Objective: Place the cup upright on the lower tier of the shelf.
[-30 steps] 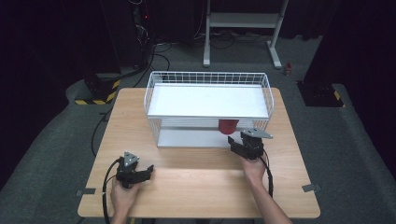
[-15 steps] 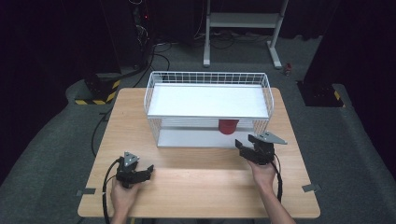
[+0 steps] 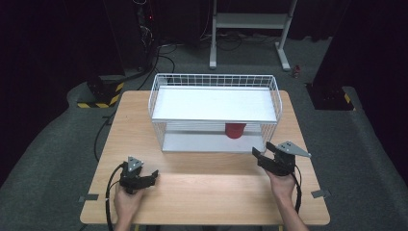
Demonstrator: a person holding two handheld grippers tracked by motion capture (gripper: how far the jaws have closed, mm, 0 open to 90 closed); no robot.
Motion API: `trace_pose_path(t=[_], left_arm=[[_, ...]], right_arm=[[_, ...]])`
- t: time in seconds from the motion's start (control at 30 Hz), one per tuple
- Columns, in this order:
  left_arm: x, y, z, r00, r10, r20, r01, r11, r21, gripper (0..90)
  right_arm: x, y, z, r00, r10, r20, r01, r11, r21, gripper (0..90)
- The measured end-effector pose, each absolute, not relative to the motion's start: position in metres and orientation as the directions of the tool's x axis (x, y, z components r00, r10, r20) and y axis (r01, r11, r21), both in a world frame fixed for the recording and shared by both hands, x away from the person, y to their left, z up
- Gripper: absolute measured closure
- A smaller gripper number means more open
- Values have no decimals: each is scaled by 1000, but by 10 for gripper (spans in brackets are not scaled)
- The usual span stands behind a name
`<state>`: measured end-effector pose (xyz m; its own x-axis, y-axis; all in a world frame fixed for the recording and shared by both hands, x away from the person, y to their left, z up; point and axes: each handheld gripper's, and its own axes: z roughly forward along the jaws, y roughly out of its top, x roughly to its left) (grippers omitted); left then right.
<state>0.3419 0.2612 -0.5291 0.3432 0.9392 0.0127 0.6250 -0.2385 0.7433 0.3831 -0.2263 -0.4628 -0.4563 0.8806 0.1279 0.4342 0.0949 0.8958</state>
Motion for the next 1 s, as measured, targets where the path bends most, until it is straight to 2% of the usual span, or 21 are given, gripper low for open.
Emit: trace_pose_path(t=[0.5,1.0], left_arm=[[342,261,-529,344,939,15,625,-241,743,211],[342,261,-529,342,940,12,625,-237,744,211]], right_arm=[[369,-256,-462,-422,896,138,424,61,904,350],[356,-280,-482,-360,924,127,466,60,883,346]])
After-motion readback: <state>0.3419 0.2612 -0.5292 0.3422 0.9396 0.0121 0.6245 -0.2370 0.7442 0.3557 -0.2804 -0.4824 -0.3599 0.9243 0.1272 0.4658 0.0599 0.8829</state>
